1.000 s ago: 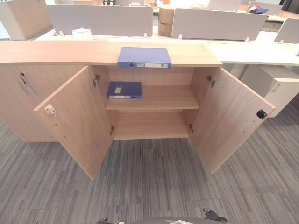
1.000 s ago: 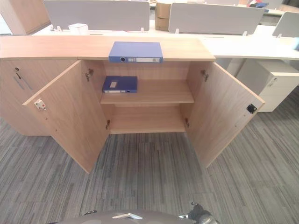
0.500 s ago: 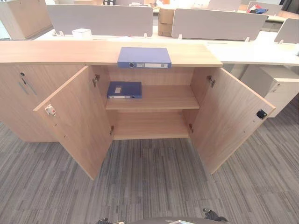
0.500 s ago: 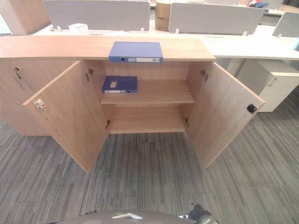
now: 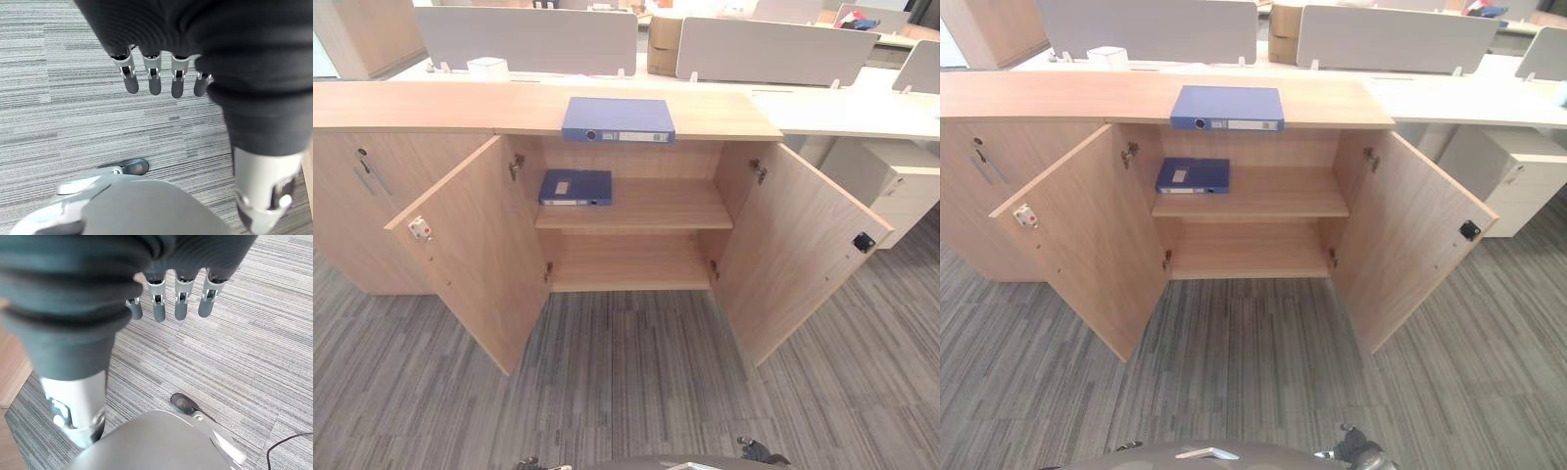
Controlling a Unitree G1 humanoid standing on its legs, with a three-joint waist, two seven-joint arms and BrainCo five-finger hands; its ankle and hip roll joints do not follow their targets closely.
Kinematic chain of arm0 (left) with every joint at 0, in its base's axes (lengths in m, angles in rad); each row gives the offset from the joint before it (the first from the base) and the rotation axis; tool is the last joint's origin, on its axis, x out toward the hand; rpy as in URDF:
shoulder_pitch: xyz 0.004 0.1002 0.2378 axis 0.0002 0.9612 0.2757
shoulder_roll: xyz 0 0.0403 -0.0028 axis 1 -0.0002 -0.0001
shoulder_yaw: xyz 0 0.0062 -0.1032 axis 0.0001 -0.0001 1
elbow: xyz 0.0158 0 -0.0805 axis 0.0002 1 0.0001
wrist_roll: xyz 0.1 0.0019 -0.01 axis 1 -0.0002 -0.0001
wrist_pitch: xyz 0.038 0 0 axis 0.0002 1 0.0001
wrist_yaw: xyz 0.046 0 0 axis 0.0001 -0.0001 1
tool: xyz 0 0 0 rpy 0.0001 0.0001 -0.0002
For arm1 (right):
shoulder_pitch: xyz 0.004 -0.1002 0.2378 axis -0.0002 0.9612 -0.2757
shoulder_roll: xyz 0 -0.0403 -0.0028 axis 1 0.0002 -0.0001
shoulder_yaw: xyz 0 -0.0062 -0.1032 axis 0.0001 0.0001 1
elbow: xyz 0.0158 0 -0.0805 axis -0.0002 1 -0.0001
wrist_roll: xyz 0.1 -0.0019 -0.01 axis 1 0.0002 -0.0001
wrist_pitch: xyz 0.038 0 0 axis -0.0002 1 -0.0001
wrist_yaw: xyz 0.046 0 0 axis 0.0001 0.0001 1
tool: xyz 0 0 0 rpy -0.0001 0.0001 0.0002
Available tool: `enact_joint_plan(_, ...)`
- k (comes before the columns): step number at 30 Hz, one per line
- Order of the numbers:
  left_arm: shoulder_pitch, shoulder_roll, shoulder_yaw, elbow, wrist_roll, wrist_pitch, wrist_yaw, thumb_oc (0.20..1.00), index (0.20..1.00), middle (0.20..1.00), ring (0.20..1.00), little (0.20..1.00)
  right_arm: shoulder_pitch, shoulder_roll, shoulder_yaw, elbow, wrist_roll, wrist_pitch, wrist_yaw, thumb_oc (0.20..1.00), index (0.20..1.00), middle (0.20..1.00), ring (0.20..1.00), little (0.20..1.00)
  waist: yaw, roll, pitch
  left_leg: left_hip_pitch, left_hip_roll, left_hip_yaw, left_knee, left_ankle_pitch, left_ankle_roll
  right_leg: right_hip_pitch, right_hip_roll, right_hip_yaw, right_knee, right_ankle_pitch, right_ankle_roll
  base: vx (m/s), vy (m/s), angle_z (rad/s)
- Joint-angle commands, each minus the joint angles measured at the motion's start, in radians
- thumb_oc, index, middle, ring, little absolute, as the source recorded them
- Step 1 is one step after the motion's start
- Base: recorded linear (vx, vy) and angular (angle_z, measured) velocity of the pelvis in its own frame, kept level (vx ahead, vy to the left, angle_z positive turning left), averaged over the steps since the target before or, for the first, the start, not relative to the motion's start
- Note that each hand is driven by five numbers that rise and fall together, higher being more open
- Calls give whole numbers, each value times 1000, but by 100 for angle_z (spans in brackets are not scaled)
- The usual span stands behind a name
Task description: Put the empty folder in the office cabinet
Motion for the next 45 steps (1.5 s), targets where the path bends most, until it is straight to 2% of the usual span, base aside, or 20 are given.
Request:
enact_joint_plan(1, -52, 0, 32, 50, -50, -22, 19, 1000, 1000, 1000, 1000, 1000, -29, -28, 32, 42, 5, -7, 1, 1000, 1000, 1000, 1000, 1000, 7, 12, 31, -95, 64, 53, 142, -23, -84, 26, -36, 3, 36, -67, 80, -103, -80, 5)
enact_joint_plan(2, -52, 0, 32, 50, -50, -22, 19, 1000, 1000, 1000, 1000, 1000, -29, -28, 32, 42, 5, -7, 1, 1000, 1000, 1000, 1000, 1000, 7, 12, 31, -95, 64, 53, 142, -23, -84, 26, -36, 3, 36, -67, 80, -121, -68, 3)
enact_joint_plan(3, -56, 2, 34, 44, -66, -23, 19, 1000, 1000, 1000, 1000, 1000, -34, -33, 33, 34, 4, -9, 0, 1000, 1000, 1000, 1000, 1000, 9, 5, 50, -150, 65, 61, 233, -33, -99, 24, -37, 3, 45, -75, 71, -168, -133, 11)
enact_joint_plan(4, -72, 10, 34, 24, -89, -21, 31, 1000, 1000, 1000, 1000, 1000, -44, -47, 38, 16, -3, -9, -5, 1000, 1000, 1000, 1000, 1000, 23, -9, 103, -291, 81, 49, 474, 57, -134, 25, -41, -4, 60, -77, 47, -200, -169, 26)
enact_joint_plan(6, -80, 12, 27, 26, -85, -23, 36, 1000, 1000, 1000, 1000, 1000, -53, -58, 29, 14, 11, -7, -9, 1000, 1000, 1000, 1000, 1000, 27, -13, 130, -405, 118, 59, 563, 130, -139, 34, -37, -17, 58, -87, 35, -35, -106, 37)
enact_joint_plan(10, -51, 14, 42, 46, -79, -19, 32, 1000, 1000, 1000, 1000, 1000, -54, -68, 29, 13, 16, -6, -16, 1000, 1000, 1000, 1000, 1000, 60, 4, 129, -444, 169, 116, 370, 159, -116, 69, -24, -11, 44, -117, 36, 200, 57, 2)
enact_joint_plan(11, -27, 15, 48, 66, -65, -20, 34, 1000, 1000, 1000, 1000, 1000, -61, -75, 26, 9, 28, -12, -20, 1000, 1000, 1000, 1000, 1000, 81, 36, 140, -460, 199, 126, 197, 250, -132, 89, 1, -7, 44, -142, 36, 341, 157, -15)
enact_joint_plan(13, -18, 19, 60, 80, -47, -21, 41, 1000, 1000, 1000, 1000, 1000, -69, -87, 20, 6, 40, -18, -24, 1000, 1000, 1000, 1000, 1000, 105, 44, 160, -490, 205, 135, 40, 293, -150, 137, -3, 1, 39, -177, 39, 289, 119, -20)
enact_joint_plan(16, -5, 24, 81, 87, -36, -23, 39, 1000, 1000, 1000, 1000, 1000, -68, -96, 5, 6, 49, -20, -27, 1000, 1000, 1000, 1000, 1000, 112, 53, 154, -497, 217, 149, -1, 287, -160, 173, -2, 12, 36, -201, 46, 211, 91, -19)
enact_joint_plan(20, 44, 36, 122, 92, -4, -28, 45, 1000, 1000, 1000, 1000, 1000, -39, -91, -11, 5, 32, -23, -25, 1000, 1000, 1000, 1000, 1000, 144, 61, 81, -461, 256, 138, 2, 340, -174, 240, -15, 101, 25, -248, 60, 406, 202, -50)
enact_joint_plan(24, 22, 57, 123, 85, 2, -31, 49, 1000, 1000, 1000, 1000, 1000, -36, -87, -19, -1, 25, -25, -24, 1000, 1000, 1000, 1000, 1000, 146, 40, 59, -447, 253, 151, 30, 334, -161, 258, -56, 118, 37, -264, 87, 298, 179, -45)
enact_joint_plan(27, -10, 82, 110, 70, 2, -35, 55, 1000, 1000, 1000, 1000, 1000, -47, -80, -8, -14, 3, -26, -21, 1000, 1000, 1000, 1000, 1000, 143, -3, 42, -472, 207, 150, 135, 269, -125, 230, -129, 130, 100, -224, 136, 383, 244, -25)
enact_joint_plan(31, -40, 92, 72, 55, 19, -37, 60, 1000, 1000, 1000, 1000, 1000, -86, -73, 3, -38, 24, -31, -5, 1000, 1000, 1000, 1000, 1000, 136, -30, 46, -452, 137, 165, 153, 193, -76, 141, -167, 141, 274, -28, 180, 215, 214, -4)
enact_joint_plan(32, -65, 91, 48, 46, 21, -35, 64, 1000, 1000, 1000, 1000, 1000, -104, -69, 5, -25, 24, -27, -8, 1000, 1000, 1000, 1000, 1000, 117, -15, 60, -418, 123, 178, 137, 171, -51, 62, -167, 131, 417, 83, 198, 154, 205, 2)
enact_joint_plan(34, -66, 90, 48, 46, 21, -35, 64, 1000, 1000, 1000, 1000, 1000, -105, -70, 4, -25, 24, -27, -8, 1000, 1000, 1000, 1000, 1000, 120, -12, 58, -421, 129, 179, 137, 172, -52, 58, -163, 134, 415, 87, 197, 67, 111, 3)
enact_joint_plan(36, -97, 90, -3, 23, 38, -31, 65, 1000, 1000, 1000, 1000, 1000, -110, -63, -1, -27, 19, -22, -23, 1000, 1000, 1000, 1000, 1000, 71, 32, 79, -308, 123, 194, 83, 137, -30, -68, -192, 25, 564, 133, 184, 280, 291, 5)
enact_joint_plan(38, -113, 97, -12, 7, 31, -35, 66, 1000, 1000, 1000, 1000, 1000, -102, -67, -1, -41, 19, -20, -27, 1000, 1000, 1000, 1000, 1000, 38, 40, 89, -232, 112, 198, 52, 111, -37, -114, -221, -59, 498, 46, 165, 359, 156, -23)
enact_joint_plan(40, -128, 99, -21, -1, 34, -40, 67, 1000, 1000, 1000, 1000, 1000, -103, -71, 4, -50, 10, -17, -30, 1000, 1000, 1000, 1000, 1000, 18, 38, 90, -205, 123, 199, 52, 87, -55, -127, -256, -115, 353, 16, 172, 280, -81, -19)
enact_joint_plan(41, -138, 156, -11, 5, 40, -38, 45, 1000, 1000, 1000, 1000, 1000, -103, -77, 4, -54, 7, -17, -19, 1000, 1000, 1000, 1000, 1000, 8, 35, 86, -187, 130, 201, 50, 78, -67, -132, -272, -122, 287, 22, 180, 178, -91, -3)
enact_joint_plan(45, -87, 160, -10, -43, 85, -72, 85, 1000, 1000, 1000, 1000, 1000, -99, -98, -17, -79, -2, -18, -30, 1000, 1000, 1000, 1000, 1000, 9, 17, 88, -156, 159, 197, 60, 58, -98, -122, -342, -146, 146, 95, 215, 145, -187, 27)
